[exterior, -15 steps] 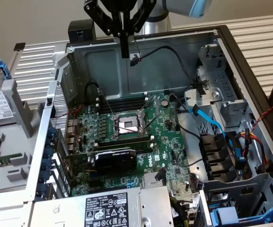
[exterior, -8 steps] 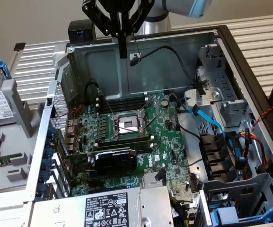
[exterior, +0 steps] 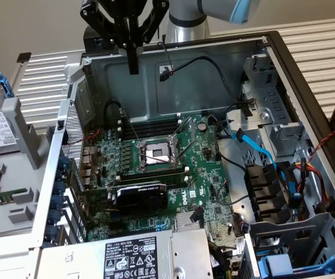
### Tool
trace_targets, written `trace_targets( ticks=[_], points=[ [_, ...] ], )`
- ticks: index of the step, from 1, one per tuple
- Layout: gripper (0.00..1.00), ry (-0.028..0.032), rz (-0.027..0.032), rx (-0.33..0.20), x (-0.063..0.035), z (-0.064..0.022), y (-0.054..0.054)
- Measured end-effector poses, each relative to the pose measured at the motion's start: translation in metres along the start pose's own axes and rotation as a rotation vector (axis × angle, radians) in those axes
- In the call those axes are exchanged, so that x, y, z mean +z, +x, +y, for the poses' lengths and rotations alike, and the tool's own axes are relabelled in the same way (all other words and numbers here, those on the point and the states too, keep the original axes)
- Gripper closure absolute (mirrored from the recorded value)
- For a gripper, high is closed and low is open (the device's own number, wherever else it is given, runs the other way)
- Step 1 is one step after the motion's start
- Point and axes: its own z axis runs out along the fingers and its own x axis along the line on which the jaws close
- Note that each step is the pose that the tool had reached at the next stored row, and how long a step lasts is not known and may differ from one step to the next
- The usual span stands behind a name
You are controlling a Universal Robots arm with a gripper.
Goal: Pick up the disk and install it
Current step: 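Reach for the disk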
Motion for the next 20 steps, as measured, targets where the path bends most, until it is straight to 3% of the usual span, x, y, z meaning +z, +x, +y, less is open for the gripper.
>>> trace_targets(
  ticks=[2, 4, 8, 20],
  points=[
    [0.89, 0.0, 0.0009, 0.0, 0.0, -0.0004, 0.005],
    [0.89, 0.0002, 0.0059, 0.001, 0.0006, -0.0006, 0.009],
    [0.89, 0.0015, 0.0195, 0.002, 0.0013, -0.0014, 0.019],
    [0.89, 0.0044, 0.0611, 0.004, 0.0022, -0.0052, 0.073]
  ],
)
